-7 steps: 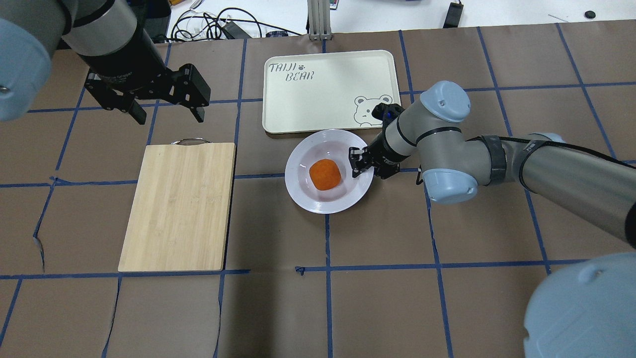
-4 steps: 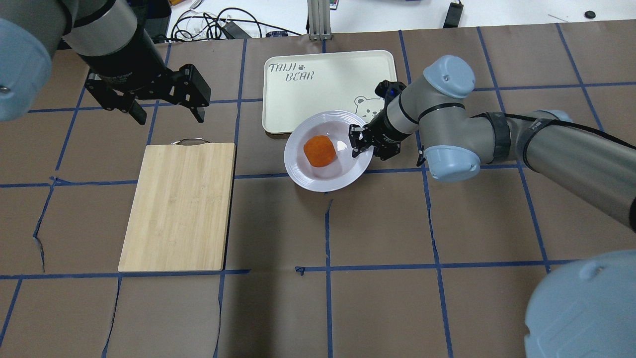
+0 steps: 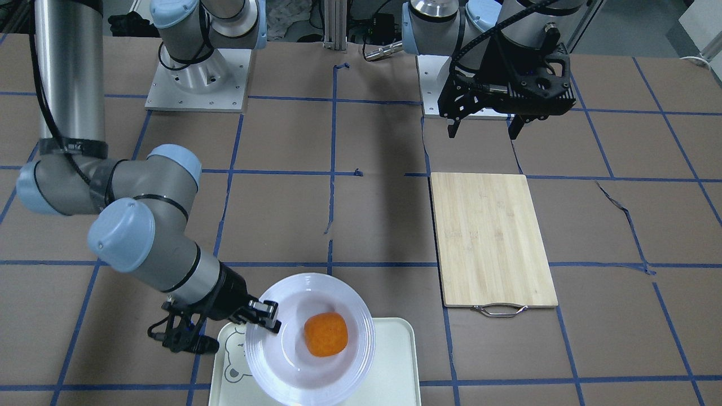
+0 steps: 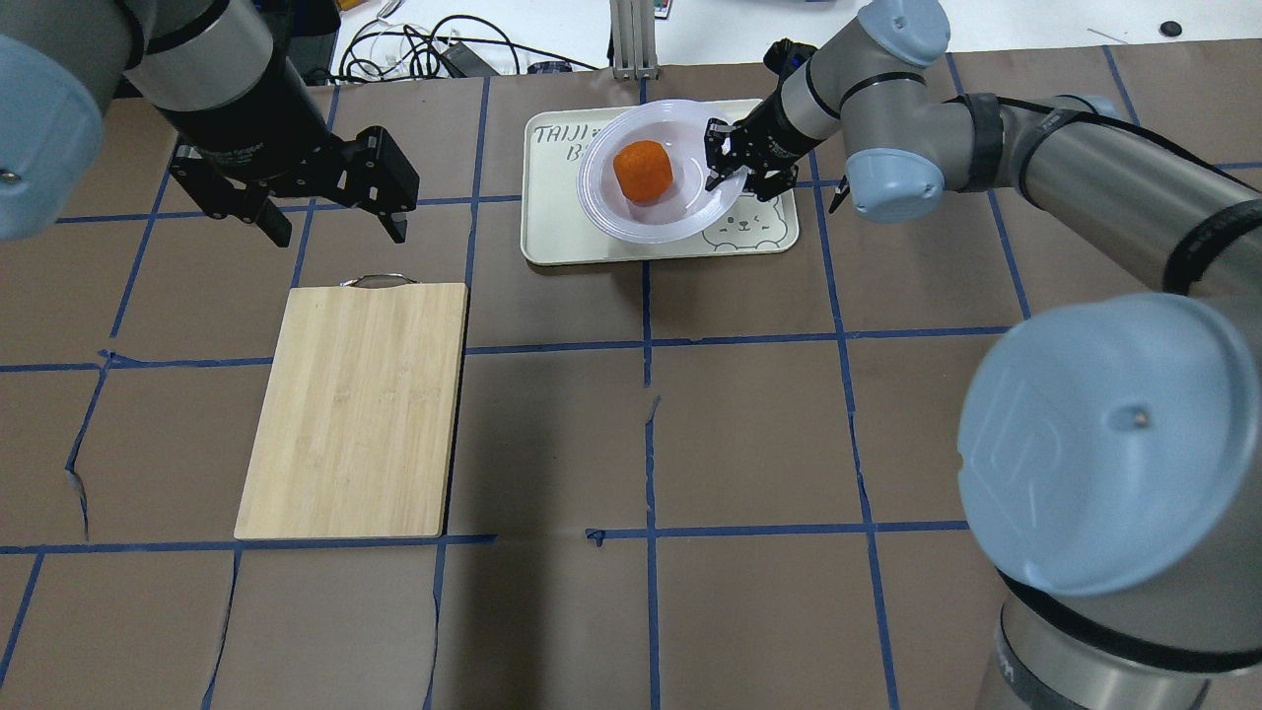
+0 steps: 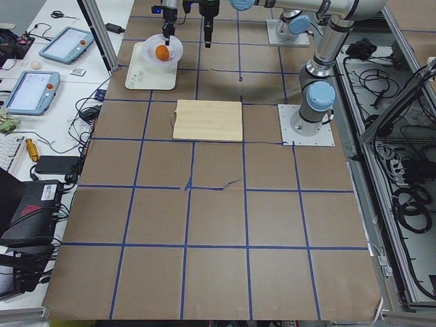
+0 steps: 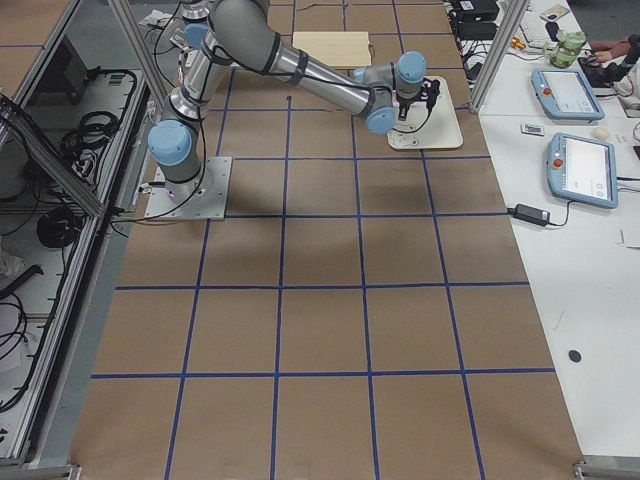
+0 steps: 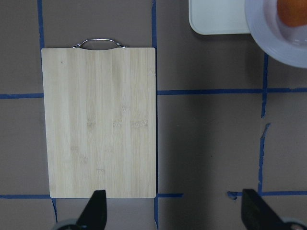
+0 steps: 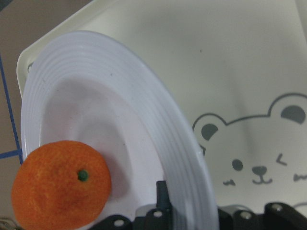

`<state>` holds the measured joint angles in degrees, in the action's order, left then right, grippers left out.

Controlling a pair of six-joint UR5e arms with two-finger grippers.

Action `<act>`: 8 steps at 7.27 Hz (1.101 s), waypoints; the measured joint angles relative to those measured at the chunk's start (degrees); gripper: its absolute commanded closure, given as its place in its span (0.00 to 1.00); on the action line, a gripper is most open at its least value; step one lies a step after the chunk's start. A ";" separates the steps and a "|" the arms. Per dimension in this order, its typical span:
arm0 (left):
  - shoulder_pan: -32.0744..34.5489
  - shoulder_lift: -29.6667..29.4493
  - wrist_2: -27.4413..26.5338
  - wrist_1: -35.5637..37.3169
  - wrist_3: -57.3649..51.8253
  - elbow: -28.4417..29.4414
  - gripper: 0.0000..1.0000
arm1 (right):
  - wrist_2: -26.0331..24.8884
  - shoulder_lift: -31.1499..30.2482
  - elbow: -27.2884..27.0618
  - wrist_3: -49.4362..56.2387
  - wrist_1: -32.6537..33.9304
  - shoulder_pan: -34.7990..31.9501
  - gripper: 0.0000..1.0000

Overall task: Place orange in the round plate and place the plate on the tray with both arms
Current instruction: 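Slide the plate with the right gripper farther from the robot onto the bear tray, then open the right gripper and lift it off the plate rim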

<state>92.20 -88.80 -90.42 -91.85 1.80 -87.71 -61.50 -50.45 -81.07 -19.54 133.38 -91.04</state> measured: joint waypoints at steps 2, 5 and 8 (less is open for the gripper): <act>0.00 -0.04 0.06 0.00 -0.03 0.00 0.00 | 0.85 5.03 4.54 -0.32 0.08 0.05 0.62; 0.00 -0.04 0.01 0.00 -0.04 0.00 0.00 | 1.06 5.57 5.07 -0.90 0.21 0.07 0.00; -0.01 -0.06 -0.02 0.00 -0.04 0.00 0.00 | -5.09 2.66 4.99 0.95 -1.12 0.38 0.00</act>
<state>92.18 -88.85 -90.44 -91.85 1.76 -87.72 -66.58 -47.79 -76.07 -18.58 132.26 -90.66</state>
